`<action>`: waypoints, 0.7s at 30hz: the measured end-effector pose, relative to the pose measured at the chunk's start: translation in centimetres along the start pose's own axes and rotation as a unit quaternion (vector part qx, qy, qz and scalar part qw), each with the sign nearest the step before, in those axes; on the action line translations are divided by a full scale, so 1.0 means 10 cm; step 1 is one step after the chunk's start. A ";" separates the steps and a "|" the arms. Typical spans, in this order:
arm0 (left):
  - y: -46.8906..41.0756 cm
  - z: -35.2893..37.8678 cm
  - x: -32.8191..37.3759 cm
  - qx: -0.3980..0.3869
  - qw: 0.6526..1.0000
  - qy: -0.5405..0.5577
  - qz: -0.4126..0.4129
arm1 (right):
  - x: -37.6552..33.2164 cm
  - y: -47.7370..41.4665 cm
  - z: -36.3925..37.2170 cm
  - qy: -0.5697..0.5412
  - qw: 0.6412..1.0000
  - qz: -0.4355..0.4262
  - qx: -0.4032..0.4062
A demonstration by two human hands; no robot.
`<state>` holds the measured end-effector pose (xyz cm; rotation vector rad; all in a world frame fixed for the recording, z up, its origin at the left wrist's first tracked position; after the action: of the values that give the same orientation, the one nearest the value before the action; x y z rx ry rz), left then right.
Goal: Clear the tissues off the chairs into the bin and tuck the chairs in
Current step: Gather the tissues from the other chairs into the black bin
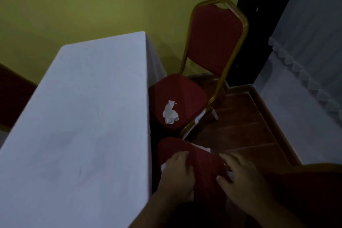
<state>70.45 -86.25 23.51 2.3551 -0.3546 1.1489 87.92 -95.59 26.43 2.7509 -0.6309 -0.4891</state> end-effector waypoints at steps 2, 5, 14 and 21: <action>-0.69 0.06 -0.12 0.004 1.000 -0.002 -0.004 | 0.03 -0.55 0.11 0.007 1.000 0.005 0.003; -1.67 0.14 -0.37 0.012 0.999 -0.018 -0.032 | 0.05 -1.37 0.33 0.007 1.000 -0.007 0.000; -3.78 0.23 -1.59 0.012 0.965 -0.259 -0.044 | 0.38 -2.66 1.54 -0.045 0.996 -0.067 0.046; -4.23 0.30 -2.00 0.000 0.944 -0.328 -0.015 | 0.80 -2.74 2.15 -0.057 0.996 -0.072 0.003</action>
<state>78.52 -51.74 -7.22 2.6776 -0.5343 0.3100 96.57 -79.59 -4.31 2.8022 -0.4618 -0.6816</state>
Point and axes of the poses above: each hand's wrist, its own y-axis away from the middle knuckle, its own z-axis out of the palm, x = y × z, the point moved 1 cm from there along -y, towards the middle knuckle, and after that the axes turned 14 degrees about y, right-handed, at the moved point
